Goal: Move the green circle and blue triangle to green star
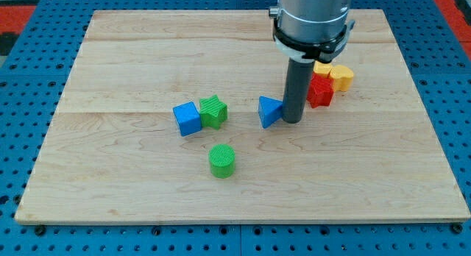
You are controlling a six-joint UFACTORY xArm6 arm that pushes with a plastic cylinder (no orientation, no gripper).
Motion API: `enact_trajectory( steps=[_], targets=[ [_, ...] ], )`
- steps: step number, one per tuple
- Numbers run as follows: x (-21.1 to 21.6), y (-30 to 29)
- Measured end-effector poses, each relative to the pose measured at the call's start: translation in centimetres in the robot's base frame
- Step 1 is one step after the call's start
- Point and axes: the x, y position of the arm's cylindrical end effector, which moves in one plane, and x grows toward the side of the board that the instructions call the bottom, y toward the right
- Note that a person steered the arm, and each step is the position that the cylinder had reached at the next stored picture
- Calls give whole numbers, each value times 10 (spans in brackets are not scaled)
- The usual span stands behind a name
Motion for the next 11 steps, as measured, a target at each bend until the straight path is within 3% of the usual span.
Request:
enact_trajectory(
  steps=[1, 2, 3, 4, 5, 6, 7, 8, 10, 11],
  targets=[
    [2, -33],
    [36, -110],
    [81, -35],
    [144, -53],
    [114, -126],
    [59, -121],
    [75, -126],
    [73, -48],
    [27, -126],
    [37, -112]
  ],
)
